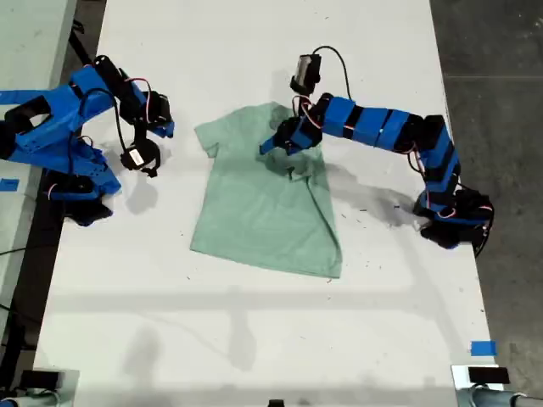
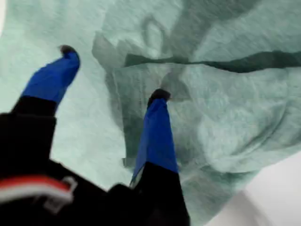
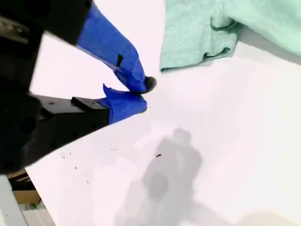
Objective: Fold tshirt
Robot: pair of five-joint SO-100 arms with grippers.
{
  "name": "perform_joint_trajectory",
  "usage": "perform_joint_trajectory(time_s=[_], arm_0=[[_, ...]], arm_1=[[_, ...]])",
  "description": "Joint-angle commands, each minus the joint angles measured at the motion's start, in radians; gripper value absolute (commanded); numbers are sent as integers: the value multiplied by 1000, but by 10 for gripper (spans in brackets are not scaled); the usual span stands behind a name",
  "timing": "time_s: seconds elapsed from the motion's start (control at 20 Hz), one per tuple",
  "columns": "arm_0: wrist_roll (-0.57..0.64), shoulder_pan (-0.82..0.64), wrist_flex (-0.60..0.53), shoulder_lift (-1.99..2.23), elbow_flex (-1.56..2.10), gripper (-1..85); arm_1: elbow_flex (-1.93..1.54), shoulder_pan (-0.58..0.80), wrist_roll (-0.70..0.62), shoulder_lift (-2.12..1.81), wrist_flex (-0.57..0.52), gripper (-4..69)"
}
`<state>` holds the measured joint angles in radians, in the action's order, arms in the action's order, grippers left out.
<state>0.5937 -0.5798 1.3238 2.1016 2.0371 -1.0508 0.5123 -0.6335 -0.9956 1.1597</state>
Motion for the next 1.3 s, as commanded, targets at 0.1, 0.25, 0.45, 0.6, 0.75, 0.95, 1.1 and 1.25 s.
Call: perform_joint_trajectory(time_s=[0.1,0.25,0.45,0.6,0.75,0.95,1.1,1.25], arm_0=[[-17,26,-9,-34,-64,1],[-18,41,-8,-95,-114,48],[14,48,55,-296,-336,257],[71,21,170,-511,-627,276],[110,-3,229,-658,-822,279],[141,-40,242,-756,-897,286],[164,-81,218,-808,-873,288],[190,-123,101,-893,-785,291]], arm_1=[[92,-23,-25,-272,196,316],[-97,0,-20,-479,267,287],[-434,-2,21,-689,179,226],[-538,-17,41,-769,166,246],[-603,-28,44,-839,164,245],[-680,-31,52,-936,164,244],[-724,-34,58,-991,166,244],[-759,-44,71,-1035,175,244]])
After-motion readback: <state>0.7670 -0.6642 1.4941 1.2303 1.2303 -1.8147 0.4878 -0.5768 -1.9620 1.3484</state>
